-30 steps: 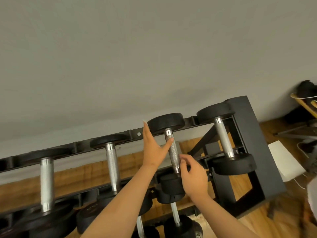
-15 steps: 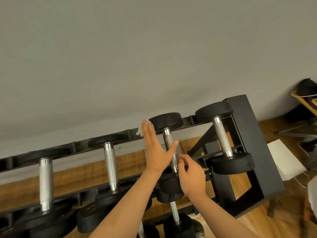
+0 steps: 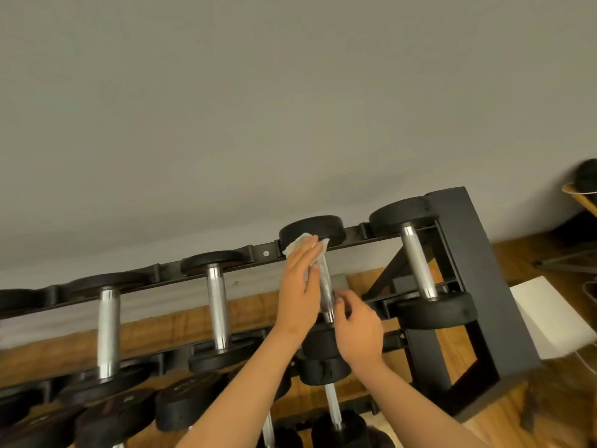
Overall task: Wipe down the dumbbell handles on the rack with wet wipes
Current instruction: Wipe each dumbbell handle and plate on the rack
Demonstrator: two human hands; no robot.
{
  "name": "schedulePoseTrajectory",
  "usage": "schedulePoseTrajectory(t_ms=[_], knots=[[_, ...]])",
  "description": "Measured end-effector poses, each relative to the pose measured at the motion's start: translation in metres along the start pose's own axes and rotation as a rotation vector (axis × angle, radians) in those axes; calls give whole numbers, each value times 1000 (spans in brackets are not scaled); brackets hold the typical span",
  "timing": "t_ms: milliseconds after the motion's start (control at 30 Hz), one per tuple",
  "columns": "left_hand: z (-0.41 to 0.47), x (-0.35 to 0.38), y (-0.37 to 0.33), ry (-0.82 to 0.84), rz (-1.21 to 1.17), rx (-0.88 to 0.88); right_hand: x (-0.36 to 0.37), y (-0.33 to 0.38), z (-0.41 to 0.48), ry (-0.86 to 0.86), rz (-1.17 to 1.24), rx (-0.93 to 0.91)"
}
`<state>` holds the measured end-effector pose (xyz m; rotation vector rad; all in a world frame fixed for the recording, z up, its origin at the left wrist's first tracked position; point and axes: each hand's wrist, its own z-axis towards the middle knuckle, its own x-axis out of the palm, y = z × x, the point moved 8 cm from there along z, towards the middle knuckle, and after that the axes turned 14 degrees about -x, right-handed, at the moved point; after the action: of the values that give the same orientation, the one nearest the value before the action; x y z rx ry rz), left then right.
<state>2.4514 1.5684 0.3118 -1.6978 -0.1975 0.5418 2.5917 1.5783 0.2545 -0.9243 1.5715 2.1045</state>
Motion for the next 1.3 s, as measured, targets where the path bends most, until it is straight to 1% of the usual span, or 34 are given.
schedulePoseTrajectory(t_ms=[67,167,233,333,433,533,633,733,1000,1167,1233,1300], knots=[[-6,-3,10,-65,-144,-81,0,0,0,3,-6,0],[-10,3,19,-146,-290,-186,0,1,-1,-3,6,-6],[-10,11,25,-199,-320,-260,1,0,0,-1,16,-5],[-1,18,34,-285,-298,-355,1,0,0,2,10,3],[12,19,38,-344,-302,-382,1,-2,0,5,3,2],[19,17,45,-394,-384,-401,1,-2,0,8,9,12],[20,14,56,-458,-477,-484,2,-3,0,8,10,16],[23,17,61,-447,-541,-583,3,-4,0,10,13,26],[32,20,71,-361,-487,-733,3,-6,1,6,10,35],[29,10,68,-411,-497,-663,1,-6,1,3,17,34],[29,5,67,-445,-397,-625,1,-6,0,2,23,33],[27,-6,65,-518,-163,-611,2,-6,0,6,29,33]])
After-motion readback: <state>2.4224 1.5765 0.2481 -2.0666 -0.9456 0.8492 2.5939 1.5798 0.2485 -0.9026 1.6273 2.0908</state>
